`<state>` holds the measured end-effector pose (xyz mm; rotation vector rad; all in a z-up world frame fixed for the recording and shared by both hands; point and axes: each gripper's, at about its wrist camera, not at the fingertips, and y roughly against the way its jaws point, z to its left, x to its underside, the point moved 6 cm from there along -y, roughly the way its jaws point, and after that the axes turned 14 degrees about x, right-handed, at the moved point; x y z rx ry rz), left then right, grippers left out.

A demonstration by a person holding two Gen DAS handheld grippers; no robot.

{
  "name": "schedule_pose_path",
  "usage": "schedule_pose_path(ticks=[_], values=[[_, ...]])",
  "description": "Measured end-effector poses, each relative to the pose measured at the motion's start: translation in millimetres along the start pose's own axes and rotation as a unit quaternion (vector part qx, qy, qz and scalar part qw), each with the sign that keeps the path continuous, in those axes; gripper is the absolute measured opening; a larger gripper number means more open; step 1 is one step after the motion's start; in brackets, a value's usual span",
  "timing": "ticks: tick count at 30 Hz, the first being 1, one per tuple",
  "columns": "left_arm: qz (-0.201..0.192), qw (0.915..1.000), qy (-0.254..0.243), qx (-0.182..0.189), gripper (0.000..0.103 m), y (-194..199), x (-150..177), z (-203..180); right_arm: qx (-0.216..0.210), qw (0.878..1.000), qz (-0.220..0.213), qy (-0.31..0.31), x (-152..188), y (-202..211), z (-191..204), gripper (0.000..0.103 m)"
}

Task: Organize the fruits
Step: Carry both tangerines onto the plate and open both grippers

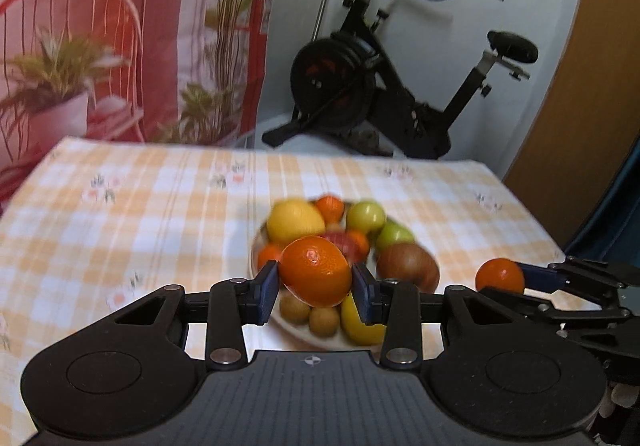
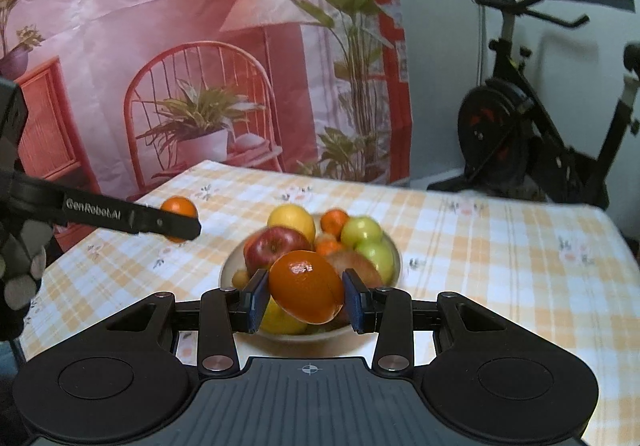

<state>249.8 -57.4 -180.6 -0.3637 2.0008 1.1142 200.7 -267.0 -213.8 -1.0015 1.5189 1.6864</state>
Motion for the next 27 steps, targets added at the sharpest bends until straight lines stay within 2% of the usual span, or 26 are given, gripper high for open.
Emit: schedule_pose_path(ticks=[8, 16, 27], values=[[-0.018, 0.9997, -0.011, 0.014, 0.041, -8, -37, -2, 0.009, 1.000, -0.016, 0.019, -31, -17, -2, 0.036], [0.016, 0.9990, -0.037, 0.022, 0.041, -51, -54, 2, 0.011, 0.999, 0.000, 0.039, -41, -58, -5, 0.036], [0.074, 0.9960, -0.027, 0.041, 0.041, -123, -59, 28, -0.012, 0.998, 0.049, 0.043, -42, -130, -6, 0.036]])
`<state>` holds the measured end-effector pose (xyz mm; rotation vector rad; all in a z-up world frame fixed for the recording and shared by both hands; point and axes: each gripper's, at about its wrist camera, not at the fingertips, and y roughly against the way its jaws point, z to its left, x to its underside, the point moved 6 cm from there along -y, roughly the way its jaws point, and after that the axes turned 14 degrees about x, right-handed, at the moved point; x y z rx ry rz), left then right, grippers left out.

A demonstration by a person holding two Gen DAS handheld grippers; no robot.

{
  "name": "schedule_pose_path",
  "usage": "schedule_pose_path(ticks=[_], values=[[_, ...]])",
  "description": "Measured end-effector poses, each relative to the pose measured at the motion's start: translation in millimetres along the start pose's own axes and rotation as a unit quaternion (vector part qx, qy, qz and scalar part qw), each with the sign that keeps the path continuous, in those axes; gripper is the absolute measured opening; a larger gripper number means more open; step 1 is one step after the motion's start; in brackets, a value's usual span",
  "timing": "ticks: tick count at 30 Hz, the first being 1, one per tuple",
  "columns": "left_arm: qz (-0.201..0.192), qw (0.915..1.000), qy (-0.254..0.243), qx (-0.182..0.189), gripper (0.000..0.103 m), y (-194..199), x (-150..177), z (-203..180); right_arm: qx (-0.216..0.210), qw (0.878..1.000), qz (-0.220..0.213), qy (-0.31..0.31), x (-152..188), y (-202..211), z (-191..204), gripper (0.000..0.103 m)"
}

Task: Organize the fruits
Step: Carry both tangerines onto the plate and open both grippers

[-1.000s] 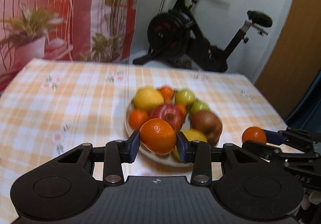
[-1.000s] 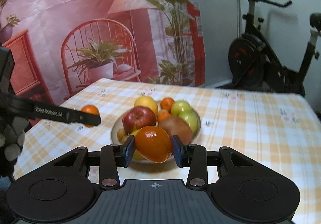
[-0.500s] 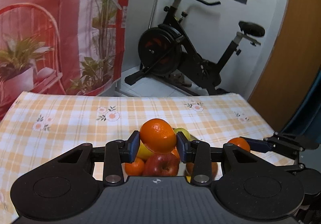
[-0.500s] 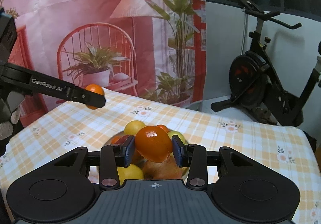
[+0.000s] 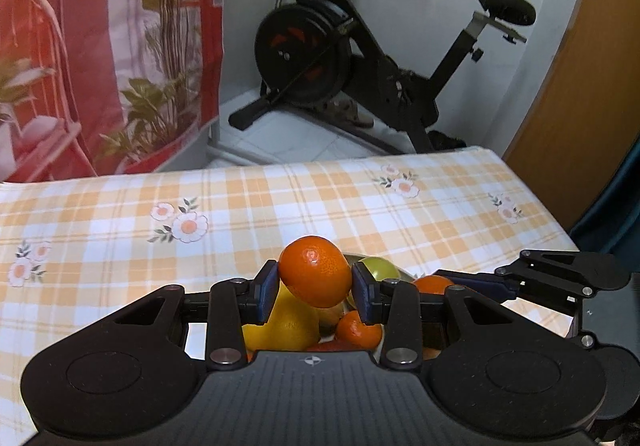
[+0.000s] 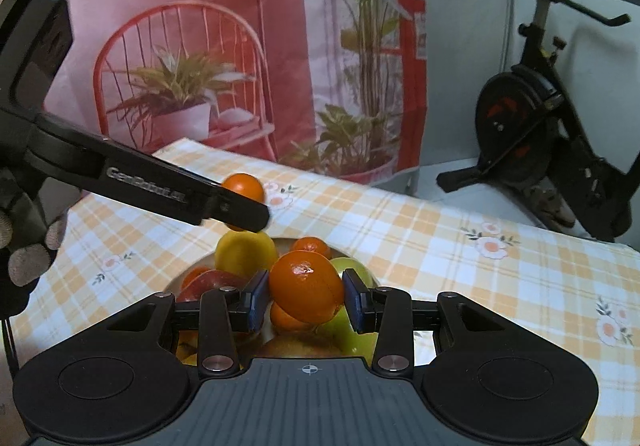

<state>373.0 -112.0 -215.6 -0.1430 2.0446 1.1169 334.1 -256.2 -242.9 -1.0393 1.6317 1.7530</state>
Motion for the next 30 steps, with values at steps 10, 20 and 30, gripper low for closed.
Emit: schedule_pose_path(ticks=[10, 20, 30], values=[[0.016, 0.9996, -0.003, 0.023, 0.041, -24, -1, 3, -0.016, 1.000, 0.013, 0.003, 5, -20, 10, 0.036], [0.032, 0.9990, -0.001, 0.031, 0.041, -39, 5, 2, -0.017, 1.000, 0.019, -0.005, 11, -24, 10, 0.038], [0.038, 0.9986, 0.000, 0.036, 0.041, -43, 7, 0, -0.011, 1.000, 0.019, -0.012, 14, -22, 8, 0.038]])
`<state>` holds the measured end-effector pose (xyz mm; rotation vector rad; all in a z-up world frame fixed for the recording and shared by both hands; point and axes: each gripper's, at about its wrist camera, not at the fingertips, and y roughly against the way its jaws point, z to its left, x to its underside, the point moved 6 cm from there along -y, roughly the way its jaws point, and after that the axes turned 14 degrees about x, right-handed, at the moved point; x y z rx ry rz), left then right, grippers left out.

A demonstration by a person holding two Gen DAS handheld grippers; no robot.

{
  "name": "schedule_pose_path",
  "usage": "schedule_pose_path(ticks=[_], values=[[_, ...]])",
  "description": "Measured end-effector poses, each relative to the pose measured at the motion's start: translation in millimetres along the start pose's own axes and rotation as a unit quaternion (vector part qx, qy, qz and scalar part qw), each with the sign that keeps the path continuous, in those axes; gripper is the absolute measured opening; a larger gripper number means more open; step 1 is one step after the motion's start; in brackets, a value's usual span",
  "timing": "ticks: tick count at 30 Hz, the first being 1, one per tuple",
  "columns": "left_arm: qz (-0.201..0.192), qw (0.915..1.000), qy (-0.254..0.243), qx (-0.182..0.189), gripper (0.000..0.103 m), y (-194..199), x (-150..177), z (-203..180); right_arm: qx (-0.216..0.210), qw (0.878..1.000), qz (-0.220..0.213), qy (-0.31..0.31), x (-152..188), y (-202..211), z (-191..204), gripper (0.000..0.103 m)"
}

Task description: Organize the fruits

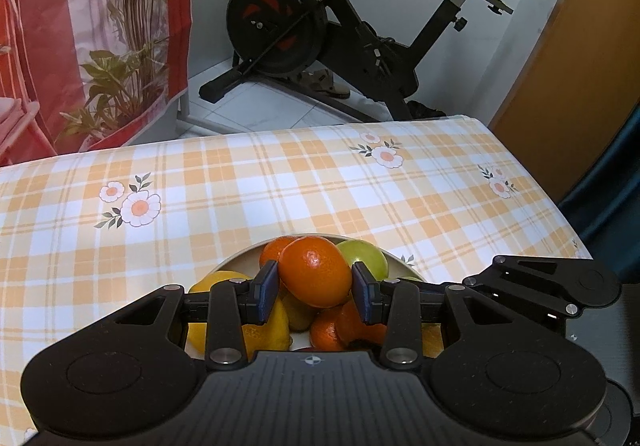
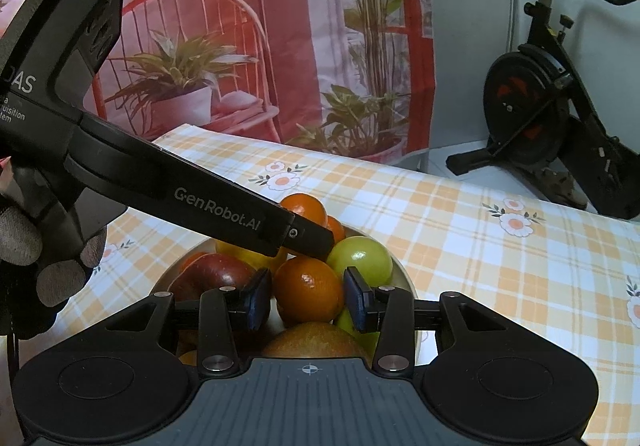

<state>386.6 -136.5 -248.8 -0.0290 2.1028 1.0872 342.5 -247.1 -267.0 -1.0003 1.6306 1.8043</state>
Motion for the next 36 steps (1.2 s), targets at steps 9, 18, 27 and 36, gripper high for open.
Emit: schedule_pose_path(ticks=[9, 18, 27, 36], values=[[-0.008, 1.0000, 0.005, 0.001, 0.044, 8, -1, -4, 0.011, 1.000, -0.001, -0.008, 2, 10, -3, 0.038], [-0.051, 0.9986, 0.008, -0.014, 0.058, 50, -5, -17, 0.037, 0.999, -0.012, -0.021, 3, 38, -7, 0.042], [-0.125, 0.9915, 0.014, -0.035, 0.095, 128, -4, -37, 0.081, 0.994, -0.060, -0.038, -9, 99, -12, 0.076], [-0.172, 0.9802, -0.008, -0.098, 0.103, 196, 14, -66, 0.103, 0.986, -0.107, -0.074, -28, 165, -22, 0.103]])
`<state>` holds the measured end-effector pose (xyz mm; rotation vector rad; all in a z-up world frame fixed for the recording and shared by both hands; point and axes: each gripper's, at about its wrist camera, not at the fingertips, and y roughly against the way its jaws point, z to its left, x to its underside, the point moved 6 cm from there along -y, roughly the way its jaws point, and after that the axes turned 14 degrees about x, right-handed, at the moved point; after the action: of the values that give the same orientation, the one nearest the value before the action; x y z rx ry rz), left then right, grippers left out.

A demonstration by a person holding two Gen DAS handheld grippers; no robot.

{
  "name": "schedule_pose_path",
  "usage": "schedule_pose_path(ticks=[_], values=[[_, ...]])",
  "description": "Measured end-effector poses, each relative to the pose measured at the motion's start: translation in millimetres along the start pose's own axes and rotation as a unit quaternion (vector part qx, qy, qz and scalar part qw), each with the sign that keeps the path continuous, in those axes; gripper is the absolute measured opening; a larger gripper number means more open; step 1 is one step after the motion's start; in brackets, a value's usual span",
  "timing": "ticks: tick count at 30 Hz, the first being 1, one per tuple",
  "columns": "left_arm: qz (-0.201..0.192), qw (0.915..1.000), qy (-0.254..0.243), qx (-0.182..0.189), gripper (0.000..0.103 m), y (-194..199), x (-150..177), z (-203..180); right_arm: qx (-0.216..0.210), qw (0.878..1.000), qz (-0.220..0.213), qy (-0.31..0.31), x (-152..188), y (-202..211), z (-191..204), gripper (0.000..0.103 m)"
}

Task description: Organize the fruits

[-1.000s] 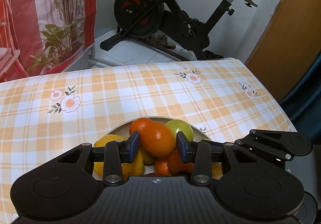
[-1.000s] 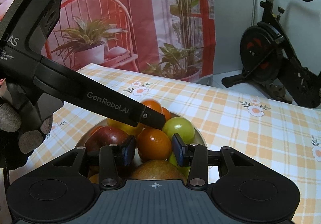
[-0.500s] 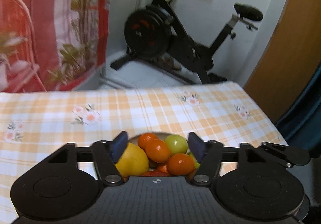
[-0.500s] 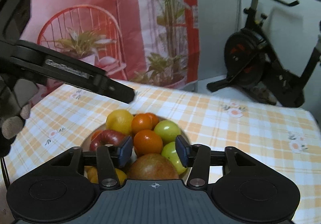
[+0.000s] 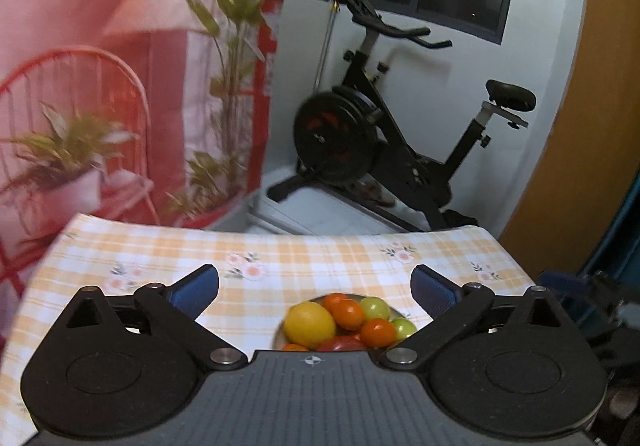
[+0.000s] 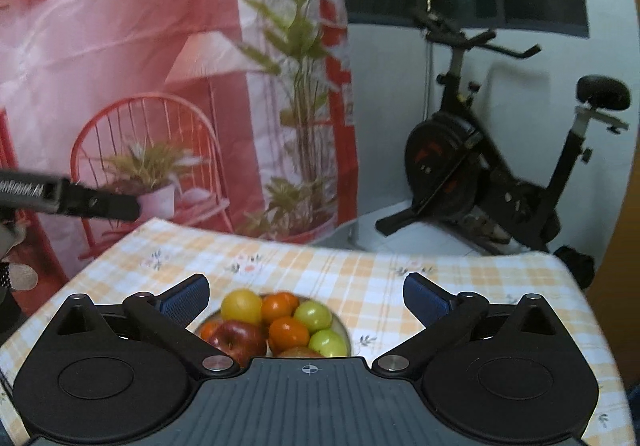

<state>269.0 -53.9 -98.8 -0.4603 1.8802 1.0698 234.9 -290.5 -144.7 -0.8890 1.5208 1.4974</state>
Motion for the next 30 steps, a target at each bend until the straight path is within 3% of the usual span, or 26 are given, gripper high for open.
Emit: schedule_pose_path(ticks=[7, 12, 21, 30], values=[[-0.038, 0.9989, -0.018, -0.020, 0.103, 52, -6, -20, 0.003, 0.999, -0.022, -0.024, -18, 44, -5, 0.103], [-0.041, 0.9977, -0.020, -0.052, 0.103, 80, -9, -30, 0.004, 0.999, -0.030, -0.032, -27, 75, -1, 0.103], [-0.077, 0.9964, -0.001, -0.035, 0.103, 119, -7, -40, 0.014, 0.998, -0.037, -0.041, -35, 108, 3, 0.103], [-0.094, 0.9938, -0.010, -0.058, 0.103, 135, -9, -43, 0.011, 0.998, -0.044, -0.037, -41, 124, 10, 0.103]])
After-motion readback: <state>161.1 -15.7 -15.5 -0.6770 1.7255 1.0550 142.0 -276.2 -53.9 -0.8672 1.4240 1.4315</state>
